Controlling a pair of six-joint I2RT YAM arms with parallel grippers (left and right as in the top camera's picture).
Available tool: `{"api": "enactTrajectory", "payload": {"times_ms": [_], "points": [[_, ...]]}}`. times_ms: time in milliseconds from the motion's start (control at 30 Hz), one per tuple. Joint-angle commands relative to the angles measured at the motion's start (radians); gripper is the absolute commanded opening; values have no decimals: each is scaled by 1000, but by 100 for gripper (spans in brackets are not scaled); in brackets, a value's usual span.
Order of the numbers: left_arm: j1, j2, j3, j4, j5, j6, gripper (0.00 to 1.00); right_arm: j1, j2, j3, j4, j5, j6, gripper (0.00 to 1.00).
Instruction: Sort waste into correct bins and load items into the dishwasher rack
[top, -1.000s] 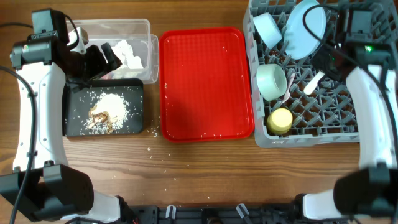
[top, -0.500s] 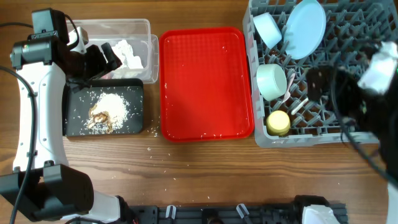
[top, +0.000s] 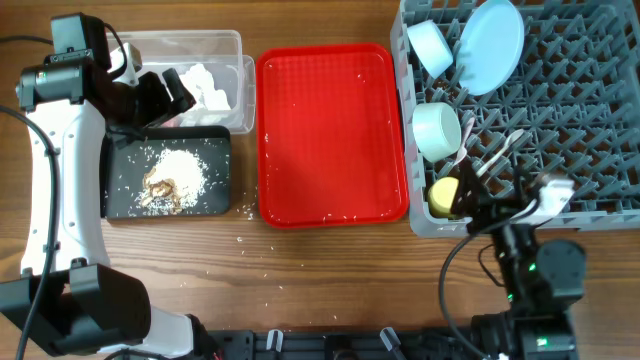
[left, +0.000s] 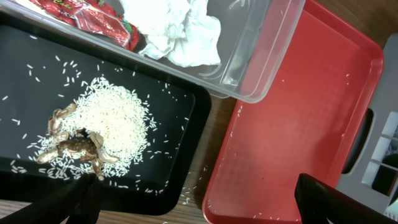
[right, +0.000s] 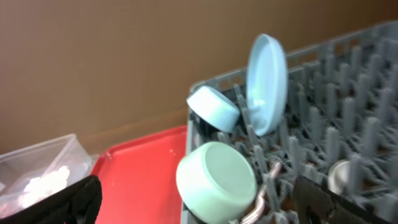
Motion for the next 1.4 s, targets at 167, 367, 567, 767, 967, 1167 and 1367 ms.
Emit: {"api": "enactTrajectory", "payload": {"times_ms": [167, 367, 567, 767, 967, 1167, 1367], "points": [[3, -12, 11, 1, -2, 6, 100, 74, -286, -323, 152, 92, -5, 100], [3, -12, 11, 1, -2, 5, 100, 74, -306, -323, 152, 83, -10, 100], [3, -12, 11, 1, -2, 6, 100, 74, -298, -323, 152, 83, -10, 100], [6, -86, 10, -10, -26, 10, 100, 74, -298, -323, 152, 83, -10, 100], [-119, -338, -220, 332, 33, 208, 100, 74, -298, -323, 152, 83, -10, 100], [-168, -838, -926, 893, 59, 259, 100, 74, -298, -323, 152, 83, -10, 100], [-168, -1375, -1490, 1126, 12, 258, 100, 74, -298, -323, 152, 83, -10, 100]]}}
